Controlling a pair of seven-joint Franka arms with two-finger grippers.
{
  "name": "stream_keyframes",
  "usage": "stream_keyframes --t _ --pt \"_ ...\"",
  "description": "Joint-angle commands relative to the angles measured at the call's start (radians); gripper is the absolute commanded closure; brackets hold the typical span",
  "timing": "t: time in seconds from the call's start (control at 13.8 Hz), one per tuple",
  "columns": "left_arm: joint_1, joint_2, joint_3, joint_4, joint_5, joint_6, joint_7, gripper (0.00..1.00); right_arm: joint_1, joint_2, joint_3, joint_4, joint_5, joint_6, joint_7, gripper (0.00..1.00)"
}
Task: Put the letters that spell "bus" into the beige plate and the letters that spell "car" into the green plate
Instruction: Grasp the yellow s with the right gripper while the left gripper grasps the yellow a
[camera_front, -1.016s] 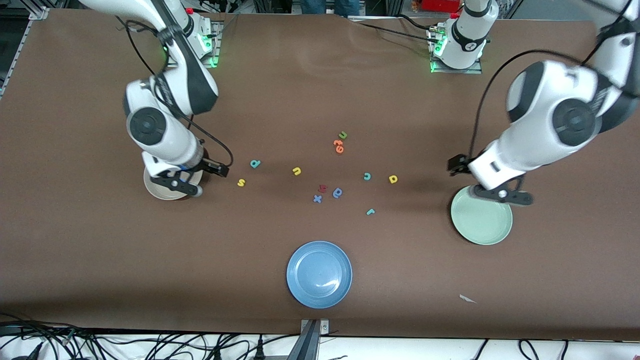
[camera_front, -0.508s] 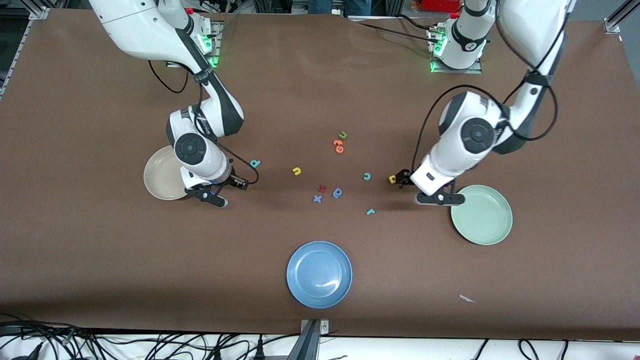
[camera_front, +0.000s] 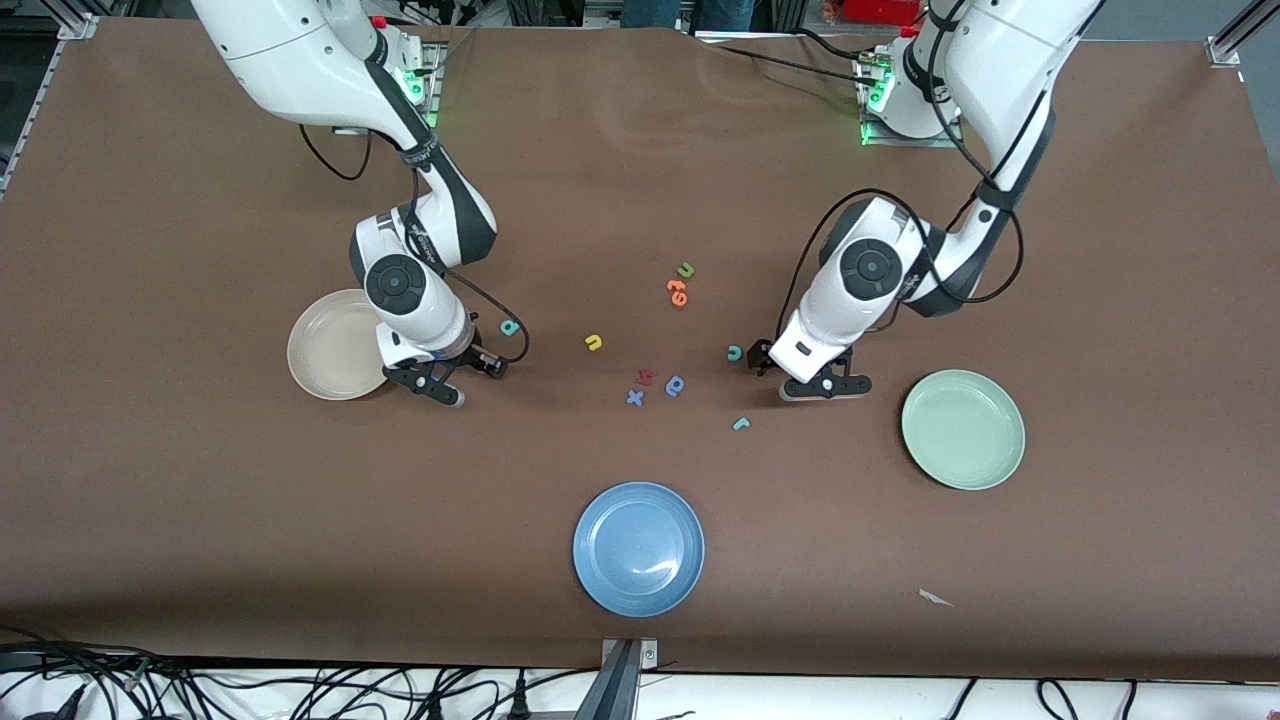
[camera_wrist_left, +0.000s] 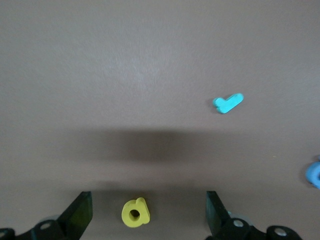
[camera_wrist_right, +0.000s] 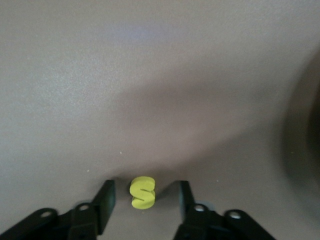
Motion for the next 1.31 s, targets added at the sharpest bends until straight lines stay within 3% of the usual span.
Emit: stream_keyframes --t 0.0,0.22,0.51,0.73,1.02,1.23 --pt "-0.001 0.025 0.001 -0.013 0.099 0.031 -0.076 0.00 0.013 0.003 -0.003 -0.016 -0.002 0.021 0.016 0.56" --pt "0.000 0.028 0.000 -0.032 0.126 0.027 -0.085 0.02 0.014 0.001 -0.003 -0.011 -0.002 0.018 0.015 0.80" --pt "-0.001 0.020 -0.006 -0.058 0.126 0.021 -0.087 0.13 0.014 -0.043 -0.006 -0.004 -0.002 0.000 0.002 0.84" --pt "-0.001 0.012 -0.020 -0.073 0.126 0.016 -0.090 0.20 0.008 -0.114 -0.024 -0.004 -0.006 -0.118 -0.024 0.84" --pt "0.000 0.011 -0.020 -0.076 0.126 0.008 -0.089 0.32 0.006 -0.173 -0.125 -0.043 -0.002 -0.259 -0.235 0.85" --pt "0.002 0.012 -0.020 -0.075 0.126 0.008 -0.087 0.39 0.003 -0.252 -0.231 -0.184 0.000 -0.253 -0.410 0.86"
